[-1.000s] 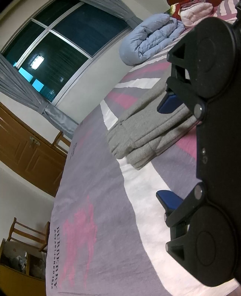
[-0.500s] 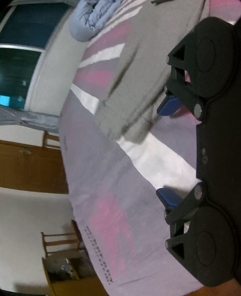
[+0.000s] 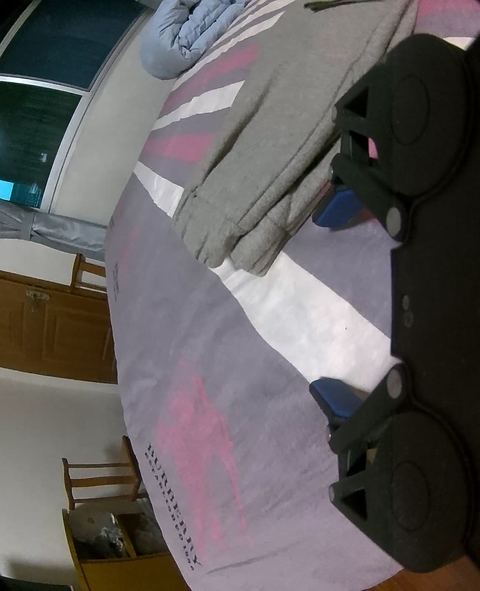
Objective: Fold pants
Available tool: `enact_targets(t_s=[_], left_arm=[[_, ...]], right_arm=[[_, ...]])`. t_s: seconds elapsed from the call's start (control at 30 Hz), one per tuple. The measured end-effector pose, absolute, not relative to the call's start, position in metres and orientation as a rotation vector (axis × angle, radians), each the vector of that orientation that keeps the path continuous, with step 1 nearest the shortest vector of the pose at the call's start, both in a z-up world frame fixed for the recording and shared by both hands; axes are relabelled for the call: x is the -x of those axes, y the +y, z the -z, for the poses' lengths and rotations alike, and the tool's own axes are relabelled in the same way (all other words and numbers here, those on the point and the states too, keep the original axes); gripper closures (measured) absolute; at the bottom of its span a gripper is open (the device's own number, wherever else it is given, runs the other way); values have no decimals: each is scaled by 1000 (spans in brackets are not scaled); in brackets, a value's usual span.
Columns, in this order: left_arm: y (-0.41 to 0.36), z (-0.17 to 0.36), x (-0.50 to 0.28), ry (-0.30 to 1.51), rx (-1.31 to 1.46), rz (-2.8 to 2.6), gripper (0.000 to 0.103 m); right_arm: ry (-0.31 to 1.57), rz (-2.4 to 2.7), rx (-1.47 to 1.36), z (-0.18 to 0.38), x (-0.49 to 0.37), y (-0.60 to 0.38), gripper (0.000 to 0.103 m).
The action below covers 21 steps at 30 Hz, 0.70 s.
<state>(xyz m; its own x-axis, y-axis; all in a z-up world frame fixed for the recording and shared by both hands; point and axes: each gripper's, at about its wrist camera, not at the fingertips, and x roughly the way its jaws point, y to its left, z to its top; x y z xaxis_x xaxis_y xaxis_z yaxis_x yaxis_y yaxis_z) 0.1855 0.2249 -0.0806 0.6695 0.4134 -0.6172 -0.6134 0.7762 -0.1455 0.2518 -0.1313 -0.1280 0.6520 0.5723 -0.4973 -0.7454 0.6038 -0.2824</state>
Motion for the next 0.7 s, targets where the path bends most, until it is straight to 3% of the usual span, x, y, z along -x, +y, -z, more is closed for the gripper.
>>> enact_targets(t_s=[0.07, 0.13, 0.3, 0.43, 0.57, 0.63, 0.7], left_arm=[[225, 81, -185, 600, 359, -592, 20], [226, 80, -184, 598, 360, -589, 20], [225, 81, -187, 604, 353, -591, 18], [222, 81, -190, 600, 351, -592, 17], [221, 77, -184, 554, 378, -567, 20], [218, 75, -184, 537, 385, -546, 22], [214, 72, -185, 513, 396, -503, 23]], right_arm=[[337, -773, 490, 127, -245, -136, 82], [319, -797, 347, 111, -242, -156, 71], [319, -527, 82, 91, -268, -233, 70], [648, -389, 69, 130, -321, -267, 71], [540, -382, -62, 114, -303, -294, 70], [666, -373, -23, 125, -317, -291, 65], [630, -387, -68, 119, -313, -299, 64]])
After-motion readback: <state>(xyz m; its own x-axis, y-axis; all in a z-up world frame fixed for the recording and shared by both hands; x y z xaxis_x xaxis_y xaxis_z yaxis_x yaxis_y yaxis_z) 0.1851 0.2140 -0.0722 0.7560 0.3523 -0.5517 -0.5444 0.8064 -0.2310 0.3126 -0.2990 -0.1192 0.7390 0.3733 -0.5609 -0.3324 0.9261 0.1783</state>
